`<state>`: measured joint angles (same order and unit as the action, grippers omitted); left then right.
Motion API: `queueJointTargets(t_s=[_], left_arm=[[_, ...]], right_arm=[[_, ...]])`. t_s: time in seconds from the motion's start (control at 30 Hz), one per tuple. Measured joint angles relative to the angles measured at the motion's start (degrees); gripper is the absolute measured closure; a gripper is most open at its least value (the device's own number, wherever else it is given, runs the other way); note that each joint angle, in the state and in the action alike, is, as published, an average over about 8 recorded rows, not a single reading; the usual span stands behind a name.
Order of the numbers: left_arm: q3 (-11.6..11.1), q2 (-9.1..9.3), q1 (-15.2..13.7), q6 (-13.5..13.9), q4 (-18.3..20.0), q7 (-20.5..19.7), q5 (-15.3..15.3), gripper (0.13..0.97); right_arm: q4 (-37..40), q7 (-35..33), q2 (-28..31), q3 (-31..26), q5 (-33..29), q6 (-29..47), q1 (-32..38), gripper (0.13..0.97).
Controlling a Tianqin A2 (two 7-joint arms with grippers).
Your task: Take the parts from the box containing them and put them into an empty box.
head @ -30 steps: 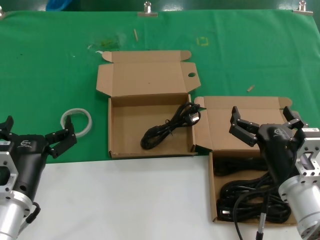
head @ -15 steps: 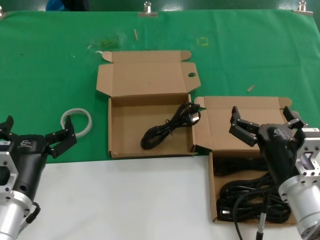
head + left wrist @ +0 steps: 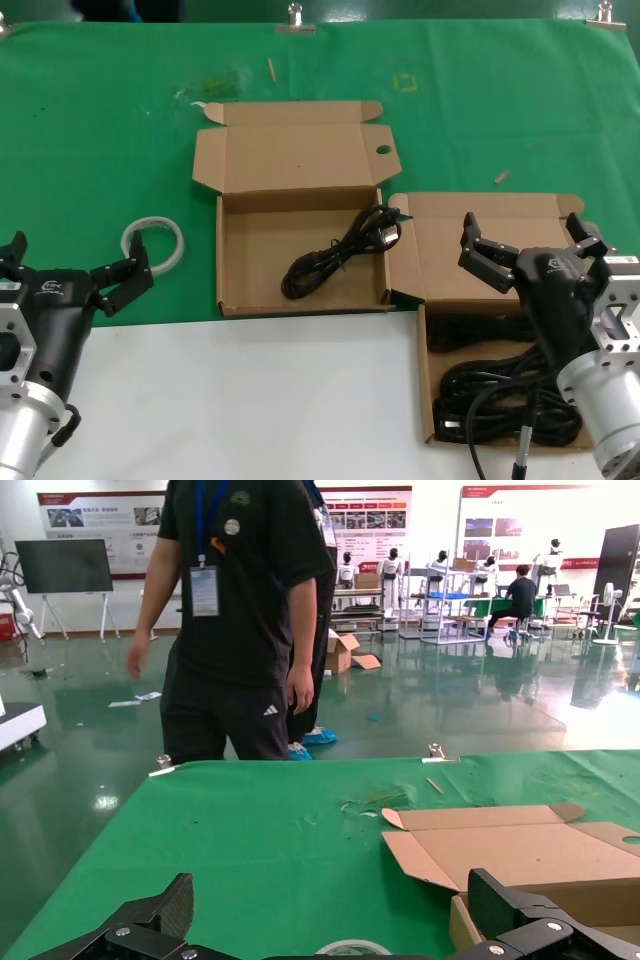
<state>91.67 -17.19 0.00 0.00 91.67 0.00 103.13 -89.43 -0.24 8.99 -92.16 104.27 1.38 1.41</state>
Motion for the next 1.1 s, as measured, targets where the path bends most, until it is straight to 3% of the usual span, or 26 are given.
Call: queueJointTargets(t_s=[1.1], left_arm=[[0.00,0.00,0.00,0.00,0.00,0.00,0.00,0.132]], right_arm=[[0.00,0.00,0.00,0.00,0.00,0.00,0.00,0.129]])
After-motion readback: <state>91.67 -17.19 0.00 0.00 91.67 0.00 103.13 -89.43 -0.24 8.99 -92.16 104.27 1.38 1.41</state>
